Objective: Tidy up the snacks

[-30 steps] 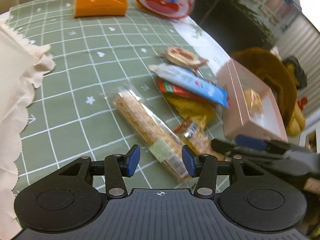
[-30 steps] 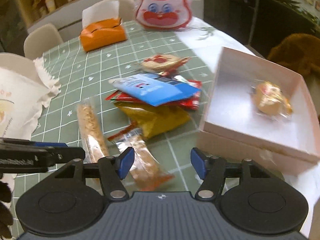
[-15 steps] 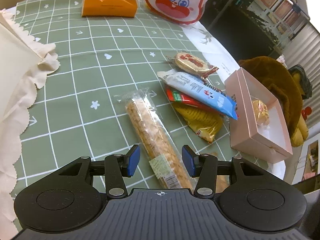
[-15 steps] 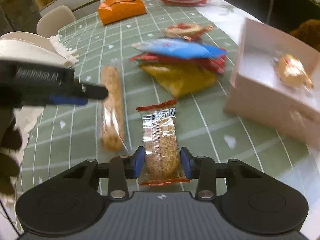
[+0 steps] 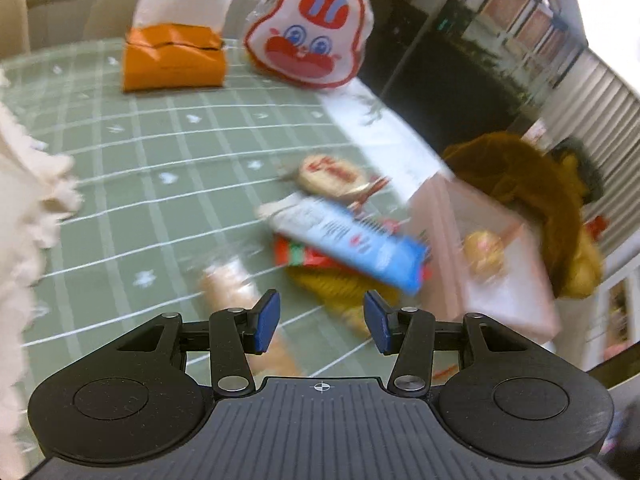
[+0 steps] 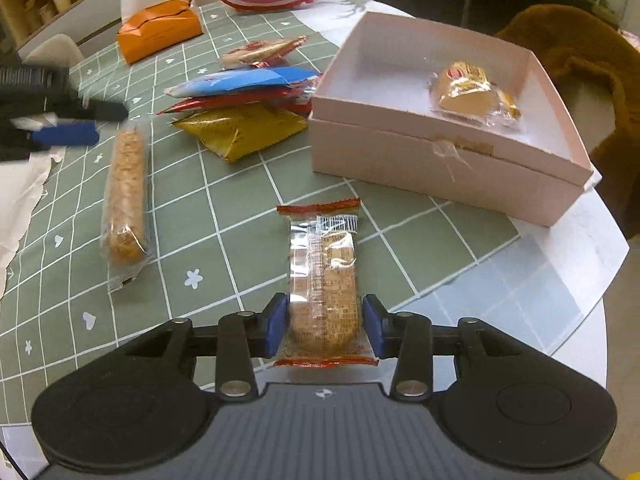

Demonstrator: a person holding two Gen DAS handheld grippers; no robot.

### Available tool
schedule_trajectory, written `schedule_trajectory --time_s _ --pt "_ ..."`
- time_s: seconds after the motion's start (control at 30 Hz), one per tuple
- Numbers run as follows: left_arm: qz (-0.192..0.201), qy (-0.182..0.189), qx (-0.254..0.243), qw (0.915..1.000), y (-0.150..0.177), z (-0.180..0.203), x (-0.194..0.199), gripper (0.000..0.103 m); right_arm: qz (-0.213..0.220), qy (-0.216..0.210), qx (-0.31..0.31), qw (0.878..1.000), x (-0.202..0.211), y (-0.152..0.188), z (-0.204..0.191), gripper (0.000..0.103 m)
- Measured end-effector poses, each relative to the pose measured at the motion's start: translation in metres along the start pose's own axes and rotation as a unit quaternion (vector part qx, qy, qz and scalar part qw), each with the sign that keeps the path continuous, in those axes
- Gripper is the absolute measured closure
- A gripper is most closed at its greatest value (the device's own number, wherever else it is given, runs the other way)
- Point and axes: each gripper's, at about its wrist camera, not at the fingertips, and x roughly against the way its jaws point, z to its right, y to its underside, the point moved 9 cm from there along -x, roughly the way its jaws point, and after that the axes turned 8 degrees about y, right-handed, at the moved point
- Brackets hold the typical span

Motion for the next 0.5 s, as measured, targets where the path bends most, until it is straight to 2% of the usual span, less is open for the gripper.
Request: schedule_trajectory --time_s 0.07,0.13,0.23,0.3,0.33,0.4,0.5 --pt "0.014 0.031 0.019 0.9992 -0.026 0.007 -0.008 0.051 0.001 -0.003 -0.003 1.0 0.0 0.001 -0.002 0.049" --pt "0.032 0.042 0.006 0.9986 -0.059 0.017 -0.021 0.051 0.001 -0.002 0.0 1.0 0.001 0.004 -0.002 0.046" --pt "0.031 0.018 -0.044 0.9984 -0.1 0.026 -0.058 0.051 0.004 0.001 0.006 1.0 0.002 0.006 -0.003 0.045" --pt "0.009 -0.019 -0.055 0.9983 -0.12 0.018 -0.093 0.051 0.008 0.0 0.006 1.0 0.004 0.005 -0.002 0.045" --pt "-0.006 -0.036 -0.05 0.9981 -0.125 0.01 -0.109 0.051 0.011 -0.001 0.004 1.0 0.006 0.003 0.0 0.045" --pt "-0.03 -0.04 -0.032 0.9983 -0.128 -0.002 -0.128 0.051 0.026 -0.008 0.005 1.0 0.016 -0.01 0.003 0.045" --pt "-0.034 -0.02 -0.005 0.9992 -0.117 -0.013 -0.124 0.051 0.095 -0.011 0.041 0.995 0.045 -0.063 0.004 0.044"
